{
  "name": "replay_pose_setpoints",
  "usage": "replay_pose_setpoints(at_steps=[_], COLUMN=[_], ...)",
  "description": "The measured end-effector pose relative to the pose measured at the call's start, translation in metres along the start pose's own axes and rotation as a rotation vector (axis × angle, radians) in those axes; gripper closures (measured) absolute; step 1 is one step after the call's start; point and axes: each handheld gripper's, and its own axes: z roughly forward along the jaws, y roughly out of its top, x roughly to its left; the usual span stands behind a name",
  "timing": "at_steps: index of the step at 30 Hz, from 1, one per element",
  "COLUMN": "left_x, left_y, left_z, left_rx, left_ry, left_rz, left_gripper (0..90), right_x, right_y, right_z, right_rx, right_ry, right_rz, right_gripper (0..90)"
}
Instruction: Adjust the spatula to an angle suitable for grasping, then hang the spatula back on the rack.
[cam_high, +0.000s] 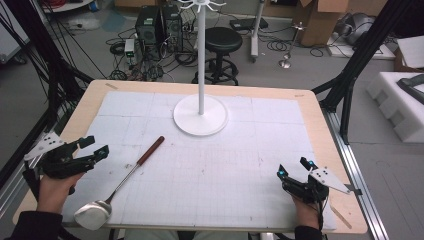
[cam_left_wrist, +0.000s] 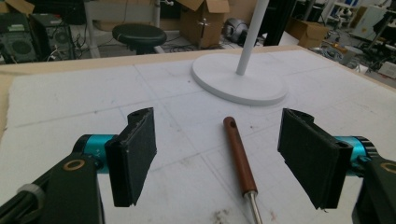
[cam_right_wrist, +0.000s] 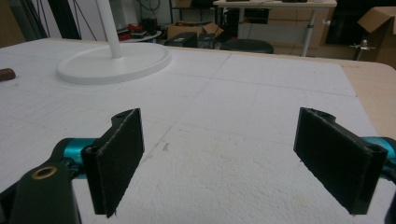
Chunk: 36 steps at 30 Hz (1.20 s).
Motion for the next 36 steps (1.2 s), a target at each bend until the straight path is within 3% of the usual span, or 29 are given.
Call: replay_pose_setpoints(at_steps=[6, 9, 16, 29, 36], left_x=[0.007, 0.009, 0.006, 0.003, -0.002], left_y=[-0.013, -0.016, -0.022, -0.025, -0.024], left_z=[-0.018, -0.024, -0.026, -0.022, -0.013], left_rx=[-0.023, -0.037, -0.072, -0.034, 0.031], left_ry=[0.029, 0.038, 0.021, 0.014, -0.064], left_rz=[-0.034, -0.031, -0.033, -0.012, -0.016], left_gripper=[26.5, 24.2, 20.9, 21.3, 21.6], right_x=[0.000, -0.001, 0.000, 0.001, 0.002], right_y=[0.000, 0.001, 0.000, 0.000, 0.001], right_z=[0.001, 0.001, 0.001, 0.001, 0.002], right_rx=[0.009, 0.016, 0.009, 0.007, 0.019], right_ry=[-0.001, 0.005, 0.006, 0.002, -0.002], right_rz=[0.000, 0.007, -0.001, -0.011, -0.015], right_gripper=[14.7, 14.7, 14.7, 14.7, 14.9])
